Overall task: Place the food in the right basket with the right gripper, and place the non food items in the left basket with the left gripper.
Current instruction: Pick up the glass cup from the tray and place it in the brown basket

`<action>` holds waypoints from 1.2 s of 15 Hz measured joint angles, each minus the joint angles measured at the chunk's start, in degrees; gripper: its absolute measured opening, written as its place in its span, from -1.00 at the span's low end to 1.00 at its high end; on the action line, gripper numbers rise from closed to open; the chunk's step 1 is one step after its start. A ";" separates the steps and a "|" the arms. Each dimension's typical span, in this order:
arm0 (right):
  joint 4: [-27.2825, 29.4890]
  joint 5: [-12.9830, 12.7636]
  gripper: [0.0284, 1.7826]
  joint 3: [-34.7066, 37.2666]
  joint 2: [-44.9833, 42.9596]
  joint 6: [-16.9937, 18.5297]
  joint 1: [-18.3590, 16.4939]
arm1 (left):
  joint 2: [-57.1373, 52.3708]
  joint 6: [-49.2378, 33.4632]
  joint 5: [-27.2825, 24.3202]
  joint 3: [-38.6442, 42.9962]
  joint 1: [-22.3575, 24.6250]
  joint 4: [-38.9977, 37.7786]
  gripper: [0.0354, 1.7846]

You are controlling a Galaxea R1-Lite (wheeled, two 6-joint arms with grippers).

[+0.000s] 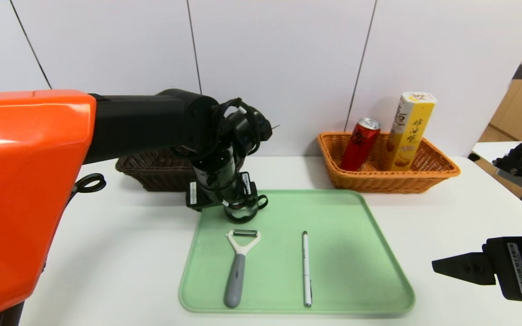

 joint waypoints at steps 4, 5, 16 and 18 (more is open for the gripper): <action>-0.09 0.00 0.90 0.06 0.00 -0.07 0.00 | 1.22 0.18 -0.24 0.00 0.66 -1.62 0.89; -0.11 0.04 0.90 0.09 0.00 -0.10 0.00 | 1.51 0.22 -0.29 0.00 0.85 -1.66 0.89; -0.09 -0.07 0.90 0.41 -0.43 -0.07 -0.09 | 2.93 0.07 -1.40 -0.09 1.77 -2.17 -0.93; -0.09 -0.07 0.90 0.44 -0.76 -0.07 -0.09 | 2.90 -0.22 -4.05 -0.02 1.76 -2.10 -0.93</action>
